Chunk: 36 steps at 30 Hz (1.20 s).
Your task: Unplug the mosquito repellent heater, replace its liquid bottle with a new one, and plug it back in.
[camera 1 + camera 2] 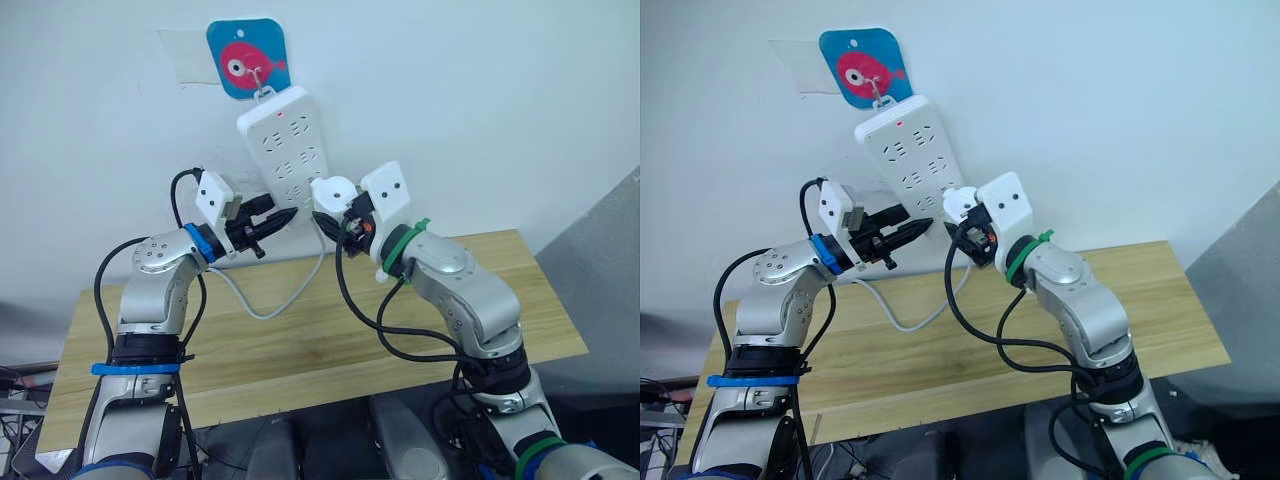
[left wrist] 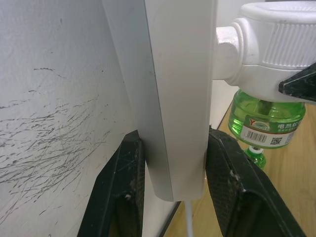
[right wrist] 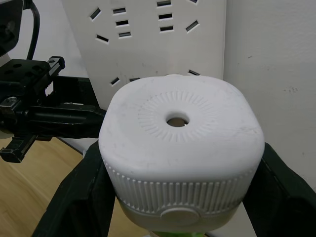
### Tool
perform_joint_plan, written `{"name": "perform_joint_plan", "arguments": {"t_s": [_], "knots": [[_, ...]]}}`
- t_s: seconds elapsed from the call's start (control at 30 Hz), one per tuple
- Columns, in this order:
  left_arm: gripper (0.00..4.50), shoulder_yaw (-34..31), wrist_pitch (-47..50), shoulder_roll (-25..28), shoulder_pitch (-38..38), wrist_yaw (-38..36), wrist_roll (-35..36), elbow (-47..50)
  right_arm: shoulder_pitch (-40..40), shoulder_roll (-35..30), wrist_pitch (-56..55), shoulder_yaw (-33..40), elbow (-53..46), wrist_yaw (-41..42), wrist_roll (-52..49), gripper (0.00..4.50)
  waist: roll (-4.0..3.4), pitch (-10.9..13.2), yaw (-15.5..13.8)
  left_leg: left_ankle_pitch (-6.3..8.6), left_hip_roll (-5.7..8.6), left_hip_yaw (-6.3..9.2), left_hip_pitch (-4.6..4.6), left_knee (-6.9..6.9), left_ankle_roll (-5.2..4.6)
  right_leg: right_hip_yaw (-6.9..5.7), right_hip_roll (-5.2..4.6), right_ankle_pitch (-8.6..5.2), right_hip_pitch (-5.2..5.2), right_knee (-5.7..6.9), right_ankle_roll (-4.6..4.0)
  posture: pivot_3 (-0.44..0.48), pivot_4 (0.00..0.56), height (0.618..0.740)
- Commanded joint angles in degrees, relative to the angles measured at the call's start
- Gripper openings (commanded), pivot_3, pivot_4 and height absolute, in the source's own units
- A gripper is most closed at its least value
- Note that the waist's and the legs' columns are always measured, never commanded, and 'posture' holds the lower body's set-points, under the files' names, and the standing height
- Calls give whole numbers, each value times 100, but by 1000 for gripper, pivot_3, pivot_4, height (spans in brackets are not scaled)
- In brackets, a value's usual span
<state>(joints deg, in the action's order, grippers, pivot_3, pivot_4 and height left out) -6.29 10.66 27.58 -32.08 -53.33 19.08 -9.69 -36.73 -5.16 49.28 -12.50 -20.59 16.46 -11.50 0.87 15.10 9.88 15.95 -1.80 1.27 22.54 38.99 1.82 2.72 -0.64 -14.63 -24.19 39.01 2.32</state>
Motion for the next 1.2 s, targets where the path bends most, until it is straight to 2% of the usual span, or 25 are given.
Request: {"name": "perform_joint_plan", "arguments": {"t_s": [0.03, 0.33, 0.83, 1.0, 1.2], "knots": [[1362, 410, -142, -122, -47, -244, 2, 346, -502, 415, -167, 73, 262, -252, 20, 2982, 2, 1, 3, 0, -1, 3, -1, 0, 0, 4, 6, 3, -1, 0, -1, -121, 241, 740], [1362, 375, -151, -107, -6, -238, -5, 352, -367, 215, -224, -56, 27, -101, 147, 2982, 7, 4, -1, -6, -1, 12, -8, -1, 3, 20, 24, 17, -2, -2, -7, -117, 244, 740], [1362, 363, -139, -132, -9, -250, 11, 318, -53, -449, 643, 483, -1224, 83, -435, 2982, 7, 4, -220, 0, 2, 23, 50, -33, 10, -18, 1, 16, -31, -51, -16, -132, 232, 740], [1362, 378, -128, -132, 23, -222, 40, 368, -20, -427, 658, 455, -1351, -69, -411, 2982, 7, 4, -233, 2, 8, 14, 61, -46, 12, -16, -45, 16, -34, -77, -12, -131, 229, 740], [1362, 403, -116, -151, 17, -212, 51, 386, -65, -304, 487, 272, -1212, -242, -275, 2982, 7, 4, -228, 2, 13, 16, 67, -45, 11, -21, -50, 17, -34, -83, -10, -134, 219, 740]]}}
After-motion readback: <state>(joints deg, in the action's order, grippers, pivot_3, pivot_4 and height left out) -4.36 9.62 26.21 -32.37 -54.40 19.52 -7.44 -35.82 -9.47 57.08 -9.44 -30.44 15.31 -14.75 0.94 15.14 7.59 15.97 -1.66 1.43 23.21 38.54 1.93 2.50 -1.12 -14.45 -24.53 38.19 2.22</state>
